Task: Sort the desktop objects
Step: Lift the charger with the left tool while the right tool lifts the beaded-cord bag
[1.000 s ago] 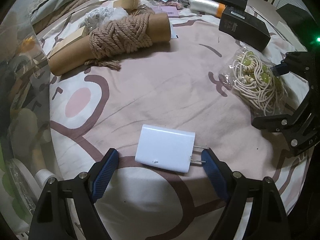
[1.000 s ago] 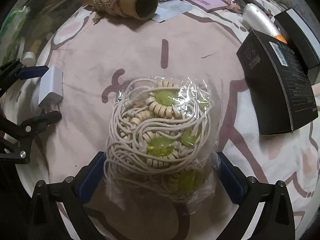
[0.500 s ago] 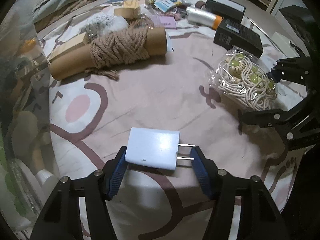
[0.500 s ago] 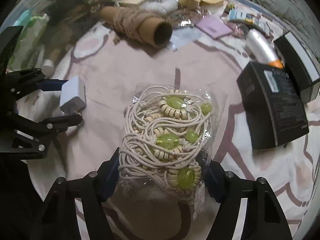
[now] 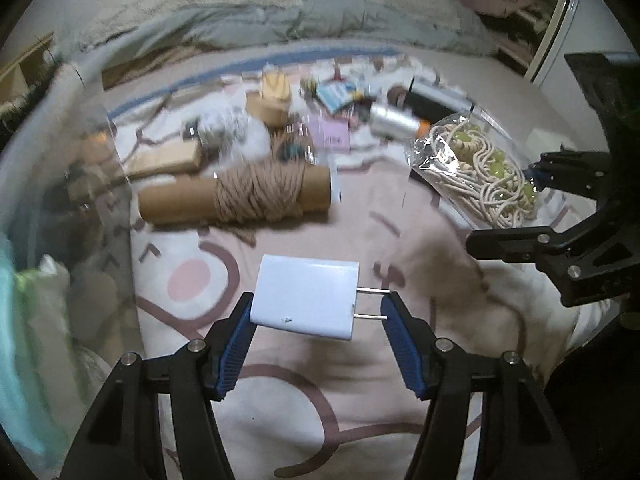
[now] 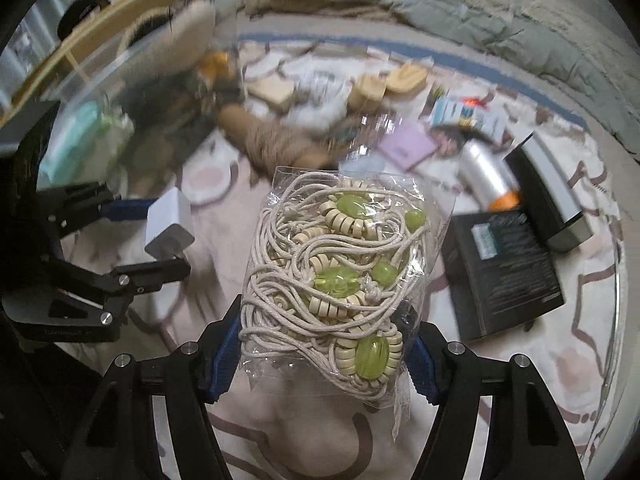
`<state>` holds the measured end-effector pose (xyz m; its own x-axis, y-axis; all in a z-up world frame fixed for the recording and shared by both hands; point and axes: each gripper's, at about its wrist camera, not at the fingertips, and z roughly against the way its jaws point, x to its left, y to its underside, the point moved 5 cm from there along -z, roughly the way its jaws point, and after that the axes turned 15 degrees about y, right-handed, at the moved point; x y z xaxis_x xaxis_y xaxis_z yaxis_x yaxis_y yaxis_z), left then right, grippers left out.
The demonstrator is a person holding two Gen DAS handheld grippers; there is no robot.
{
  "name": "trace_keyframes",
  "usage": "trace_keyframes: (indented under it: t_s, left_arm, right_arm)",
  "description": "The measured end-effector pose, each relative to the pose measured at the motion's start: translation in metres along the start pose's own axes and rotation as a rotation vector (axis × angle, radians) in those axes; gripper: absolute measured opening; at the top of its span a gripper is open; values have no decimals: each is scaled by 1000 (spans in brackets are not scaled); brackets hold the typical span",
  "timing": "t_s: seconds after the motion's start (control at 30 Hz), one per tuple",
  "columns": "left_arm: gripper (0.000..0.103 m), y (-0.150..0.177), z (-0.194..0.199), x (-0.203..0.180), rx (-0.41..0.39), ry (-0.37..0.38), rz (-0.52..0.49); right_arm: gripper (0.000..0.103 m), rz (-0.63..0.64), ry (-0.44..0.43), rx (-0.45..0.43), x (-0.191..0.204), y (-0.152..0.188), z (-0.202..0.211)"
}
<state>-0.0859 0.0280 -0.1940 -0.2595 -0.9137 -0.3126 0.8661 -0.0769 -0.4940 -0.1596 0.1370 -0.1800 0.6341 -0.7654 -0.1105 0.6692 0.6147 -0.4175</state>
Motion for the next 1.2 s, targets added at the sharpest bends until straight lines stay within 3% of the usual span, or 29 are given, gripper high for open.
trace_keyframes:
  t_s: [0.47,0.67,1.0,1.2]
  left_arm:
    - [63,-44,85,-8,-223,-18,-23]
    - [63,-63,124,3,-316,-51,15]
    - [63,-100,193,72,-458,-168,170]
    - [63,-109,204,121,-510,-162,301]
  right_arm:
    - [71,-63,-34,-200,-4,-51,71]
    - [71,-74,-67,-304,1,-71,107]
    - [71,-57,-119,-366,20,-90,120]
    - [71,-50,-137,-363,26,-97,117]
